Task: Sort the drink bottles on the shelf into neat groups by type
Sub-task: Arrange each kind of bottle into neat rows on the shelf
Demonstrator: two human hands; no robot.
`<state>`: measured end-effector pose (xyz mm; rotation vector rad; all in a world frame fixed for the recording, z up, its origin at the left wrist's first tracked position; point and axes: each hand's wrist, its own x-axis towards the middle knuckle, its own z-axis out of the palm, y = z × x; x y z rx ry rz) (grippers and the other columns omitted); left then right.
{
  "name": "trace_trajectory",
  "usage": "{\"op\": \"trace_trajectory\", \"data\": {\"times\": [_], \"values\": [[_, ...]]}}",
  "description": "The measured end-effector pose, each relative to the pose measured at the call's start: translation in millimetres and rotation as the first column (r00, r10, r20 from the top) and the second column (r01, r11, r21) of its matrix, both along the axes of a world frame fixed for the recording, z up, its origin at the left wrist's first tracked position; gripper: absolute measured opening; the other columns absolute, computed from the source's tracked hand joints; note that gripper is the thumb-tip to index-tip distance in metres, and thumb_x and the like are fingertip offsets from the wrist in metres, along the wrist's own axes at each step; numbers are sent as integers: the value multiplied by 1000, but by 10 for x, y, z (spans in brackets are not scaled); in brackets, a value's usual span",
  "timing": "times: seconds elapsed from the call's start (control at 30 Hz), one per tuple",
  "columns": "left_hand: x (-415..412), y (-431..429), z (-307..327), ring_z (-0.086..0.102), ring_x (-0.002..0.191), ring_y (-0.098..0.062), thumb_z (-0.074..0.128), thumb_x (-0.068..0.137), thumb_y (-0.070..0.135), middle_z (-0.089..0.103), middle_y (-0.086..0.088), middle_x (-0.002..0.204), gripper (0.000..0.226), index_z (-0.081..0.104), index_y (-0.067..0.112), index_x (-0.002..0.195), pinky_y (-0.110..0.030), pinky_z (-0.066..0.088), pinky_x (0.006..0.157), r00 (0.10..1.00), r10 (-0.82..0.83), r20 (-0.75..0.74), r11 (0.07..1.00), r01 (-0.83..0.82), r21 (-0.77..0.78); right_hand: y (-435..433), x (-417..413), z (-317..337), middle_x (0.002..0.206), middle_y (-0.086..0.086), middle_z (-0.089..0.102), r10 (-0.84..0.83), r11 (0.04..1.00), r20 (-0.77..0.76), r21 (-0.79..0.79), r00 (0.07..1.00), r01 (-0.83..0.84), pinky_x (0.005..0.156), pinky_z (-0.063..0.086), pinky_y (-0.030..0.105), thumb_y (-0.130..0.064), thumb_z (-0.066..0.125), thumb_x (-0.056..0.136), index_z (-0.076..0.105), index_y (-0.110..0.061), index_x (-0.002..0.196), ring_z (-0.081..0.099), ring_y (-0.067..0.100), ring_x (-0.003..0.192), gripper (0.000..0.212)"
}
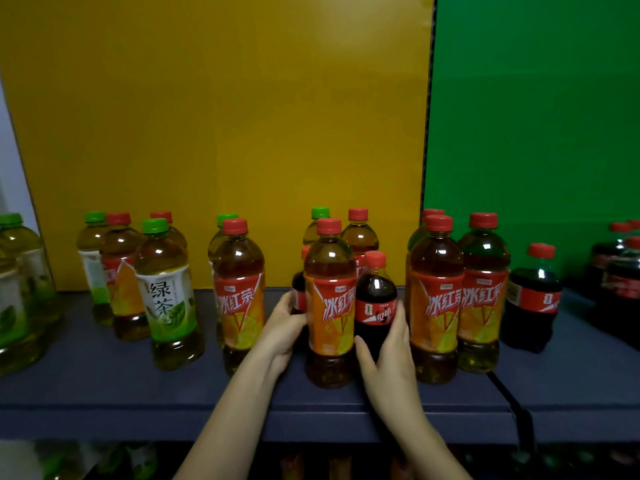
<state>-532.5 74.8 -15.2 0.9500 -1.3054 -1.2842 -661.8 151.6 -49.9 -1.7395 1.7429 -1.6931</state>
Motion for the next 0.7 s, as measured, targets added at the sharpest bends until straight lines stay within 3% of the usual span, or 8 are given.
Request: {"op": "trace_trajectory", "data": {"times": [0.2,0.4,0.7], "values": [[-13,13,-82,56,98,-13,66,82,12,57,-3,109,46,39,16,119,-20,44,68,987,110,114,991,-100,-92,-76,28,15,146,9,30,-92,991,-7,95,996,92,109,34,38,-25,60,87,9,-11,146,32,22,135,79],[-22,104,-219,49,117,-25,60,86,9,48,-13,124,52,29,5,128,-45,43,100,944,286,165,935,-237,-265,-24,83,-18,141,7,40,-182,979,-82,72,980,188,104,39,39,-30,57,88,14,-10,144,39,21,131,72],[-44,256,-274,49,118,-26,65,82,13,50,-13,127,60,34,5,133,-35,42,97,882,446,152,854,-368,-369,114,128,0,128,4,55,-279,960,-81,-5,957,280,89,38,23,-31,65,83,27,-14,140,54,20,117,71]]}}
